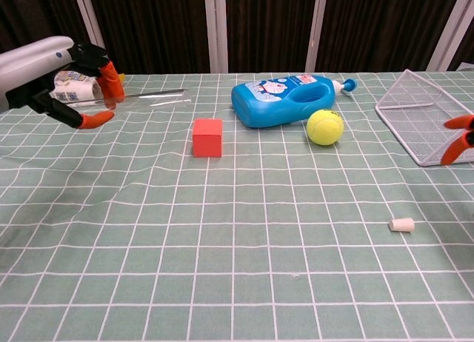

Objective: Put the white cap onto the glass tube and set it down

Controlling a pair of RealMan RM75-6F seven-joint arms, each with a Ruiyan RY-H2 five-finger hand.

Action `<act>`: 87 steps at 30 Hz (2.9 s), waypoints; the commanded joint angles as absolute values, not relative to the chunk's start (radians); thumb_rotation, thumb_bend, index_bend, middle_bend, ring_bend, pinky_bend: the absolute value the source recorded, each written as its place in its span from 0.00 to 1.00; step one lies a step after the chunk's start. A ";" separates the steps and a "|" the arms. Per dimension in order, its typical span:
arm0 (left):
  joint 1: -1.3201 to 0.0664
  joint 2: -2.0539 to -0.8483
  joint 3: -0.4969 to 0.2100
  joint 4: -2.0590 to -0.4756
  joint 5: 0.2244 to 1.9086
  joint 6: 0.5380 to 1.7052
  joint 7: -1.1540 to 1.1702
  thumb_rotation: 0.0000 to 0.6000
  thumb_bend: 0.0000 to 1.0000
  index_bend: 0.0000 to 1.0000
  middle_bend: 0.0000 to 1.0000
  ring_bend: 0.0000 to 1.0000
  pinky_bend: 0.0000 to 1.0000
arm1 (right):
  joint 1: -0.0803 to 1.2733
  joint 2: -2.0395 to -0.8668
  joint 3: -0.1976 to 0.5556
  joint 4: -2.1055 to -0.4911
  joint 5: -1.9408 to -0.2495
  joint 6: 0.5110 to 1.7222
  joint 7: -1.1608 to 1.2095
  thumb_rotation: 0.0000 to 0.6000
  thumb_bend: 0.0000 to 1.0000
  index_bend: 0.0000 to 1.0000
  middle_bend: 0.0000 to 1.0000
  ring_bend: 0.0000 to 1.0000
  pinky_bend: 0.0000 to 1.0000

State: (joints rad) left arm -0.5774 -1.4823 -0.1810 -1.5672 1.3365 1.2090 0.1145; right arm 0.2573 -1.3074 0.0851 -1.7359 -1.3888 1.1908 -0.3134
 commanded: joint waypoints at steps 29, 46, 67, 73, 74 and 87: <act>-0.572 -1.426 -0.186 -1.587 1.364 1.201 0.067 1.00 0.62 0.55 0.49 0.05 0.00 | 0.356 -1.570 0.114 -1.592 -1.211 1.174 -0.518 1.00 0.28 0.52 0.16 0.02 0.00; -0.570 -1.416 -0.187 -1.597 1.361 1.203 0.071 1.00 0.62 0.55 0.49 0.05 0.00 | 0.368 -1.580 0.109 -1.590 -1.148 1.174 -0.559 1.00 0.30 0.52 0.16 0.02 0.00; -0.570 -1.418 -0.186 -1.590 1.365 1.204 0.064 1.00 0.62 0.55 0.49 0.05 0.00 | 0.376 -1.585 0.099 -1.581 -1.114 1.183 -0.576 1.00 0.37 0.52 0.16 0.02 0.00; -0.571 -1.420 -0.185 -1.589 1.365 1.203 0.066 1.00 0.62 0.55 0.49 0.05 0.00 | 0.378 -1.584 0.098 -1.579 -1.108 1.183 -0.576 1.00 0.39 0.52 0.16 0.02 0.00; -0.571 -1.420 -0.185 -1.589 1.365 1.203 0.067 1.00 0.62 0.55 0.49 0.05 0.00 | 0.379 -1.584 0.097 -1.580 -1.107 1.183 -0.575 1.00 0.40 0.52 0.16 0.02 0.00; -0.575 -1.441 -0.190 -1.595 1.346 1.198 0.083 1.00 0.62 0.55 0.49 0.05 0.00 | 0.379 -1.574 0.102 -1.592 -1.144 1.215 -0.546 1.00 0.44 0.59 0.19 0.03 0.00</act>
State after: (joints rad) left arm -0.5739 -1.4380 -0.1883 -1.5943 1.3489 1.1991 0.0812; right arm 0.3791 -1.5762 0.1002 -1.5902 -1.1419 1.2120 -0.5481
